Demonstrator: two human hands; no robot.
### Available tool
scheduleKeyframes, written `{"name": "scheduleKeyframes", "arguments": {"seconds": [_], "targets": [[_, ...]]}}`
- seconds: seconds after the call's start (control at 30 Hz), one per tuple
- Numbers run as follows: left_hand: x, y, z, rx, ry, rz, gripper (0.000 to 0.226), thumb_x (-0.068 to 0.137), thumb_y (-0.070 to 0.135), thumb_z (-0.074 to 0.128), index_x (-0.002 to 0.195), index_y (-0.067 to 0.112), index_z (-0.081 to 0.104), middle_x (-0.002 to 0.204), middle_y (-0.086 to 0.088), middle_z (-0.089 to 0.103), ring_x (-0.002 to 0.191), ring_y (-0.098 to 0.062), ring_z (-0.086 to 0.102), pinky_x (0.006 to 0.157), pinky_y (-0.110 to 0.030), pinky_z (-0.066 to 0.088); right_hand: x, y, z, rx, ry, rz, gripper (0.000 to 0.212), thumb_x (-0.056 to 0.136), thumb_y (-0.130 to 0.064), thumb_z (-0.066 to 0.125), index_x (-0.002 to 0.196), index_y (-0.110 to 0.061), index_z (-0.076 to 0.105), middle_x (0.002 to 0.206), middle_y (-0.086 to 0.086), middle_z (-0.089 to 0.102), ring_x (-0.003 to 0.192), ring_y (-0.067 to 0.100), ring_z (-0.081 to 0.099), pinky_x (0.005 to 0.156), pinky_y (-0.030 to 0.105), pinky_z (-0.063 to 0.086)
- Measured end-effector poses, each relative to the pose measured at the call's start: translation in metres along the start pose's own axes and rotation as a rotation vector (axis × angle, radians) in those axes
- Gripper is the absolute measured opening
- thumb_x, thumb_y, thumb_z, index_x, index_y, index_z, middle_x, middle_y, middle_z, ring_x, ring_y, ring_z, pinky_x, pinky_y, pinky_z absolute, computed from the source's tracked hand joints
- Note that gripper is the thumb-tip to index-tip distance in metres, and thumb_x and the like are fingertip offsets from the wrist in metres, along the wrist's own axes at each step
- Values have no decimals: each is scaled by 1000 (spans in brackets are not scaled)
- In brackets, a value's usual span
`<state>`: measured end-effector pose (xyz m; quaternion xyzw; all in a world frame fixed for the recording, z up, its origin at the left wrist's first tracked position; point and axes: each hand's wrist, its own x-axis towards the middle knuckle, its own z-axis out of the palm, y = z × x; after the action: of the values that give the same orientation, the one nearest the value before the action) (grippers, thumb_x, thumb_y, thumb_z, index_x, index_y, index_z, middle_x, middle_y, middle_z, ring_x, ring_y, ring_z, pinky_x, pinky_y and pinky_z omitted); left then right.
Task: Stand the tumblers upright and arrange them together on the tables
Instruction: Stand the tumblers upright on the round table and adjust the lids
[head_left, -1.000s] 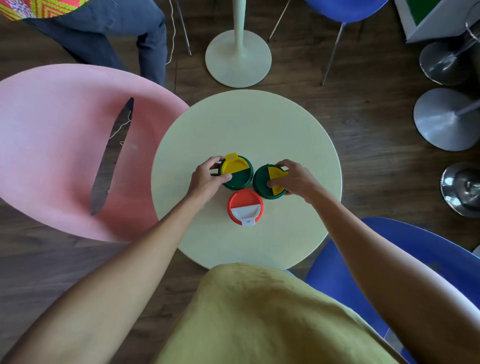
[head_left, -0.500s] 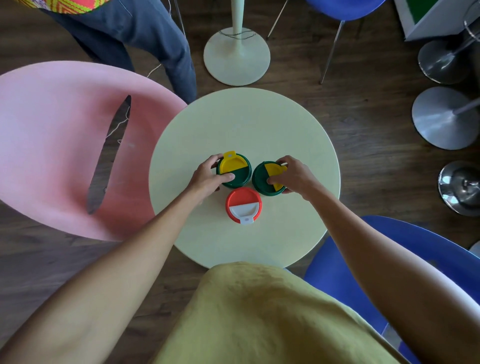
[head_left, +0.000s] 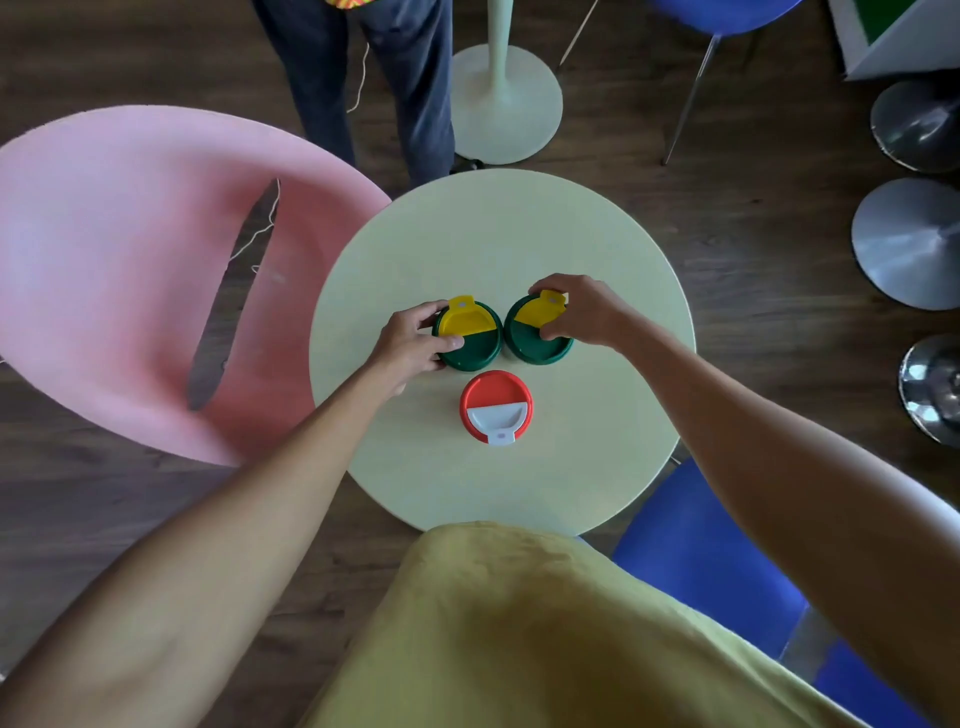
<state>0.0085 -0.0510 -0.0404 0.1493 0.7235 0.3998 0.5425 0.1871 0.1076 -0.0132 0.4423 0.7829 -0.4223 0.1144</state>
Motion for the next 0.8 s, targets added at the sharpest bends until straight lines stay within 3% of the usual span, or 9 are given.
{"name": "scheduleKeyframes", "arguments": {"seconds": [0.13,0.3,0.53,0.63,0.73,0.8], "targets": [[-1,-2,-2,-16,-9,5,58,82,-3,70,135,16,54,124,-6,61,103,-25,65,79,-35,57,10,-5,-2,-83,-62,-37,56,73,-11,75,125,-26,60,119,10,60,95,25,51,70,29,42],[1,-5,-5,50,0,-4,59,81,4,73,133,24,55,126,0,61,111,-25,64,90,-44,56,14,-6,-3,-74,-90,-49,63,75,-11,74,133,-26,54,127,10,57,105,25,51,78,32,44],[1,-7,-3,108,21,12,54,82,13,74,129,31,55,125,4,61,112,-23,63,92,-47,55,9,8,7,74,-50,37,75,78,-19,76,143,-25,40,144,11,42,127,30,47,93,35,45],[0,-9,-2,138,29,30,54,84,19,72,132,33,54,129,4,60,114,-22,60,92,-43,54,-18,12,23,379,246,111,71,81,-30,76,142,-19,40,142,13,42,124,25,48,102,39,45],[-1,-15,0,143,57,61,55,83,21,72,132,34,51,131,4,58,114,-21,60,94,-44,53,-58,11,52,557,595,191,51,85,-35,70,126,-11,52,124,10,55,103,21,58,82,22,48],[-2,-19,2,131,66,64,54,85,22,70,134,32,49,125,5,61,112,-20,61,94,-45,54,-79,13,74,601,613,299,46,87,-38,67,121,-10,55,119,10,59,95,17,56,73,17,42]]}}
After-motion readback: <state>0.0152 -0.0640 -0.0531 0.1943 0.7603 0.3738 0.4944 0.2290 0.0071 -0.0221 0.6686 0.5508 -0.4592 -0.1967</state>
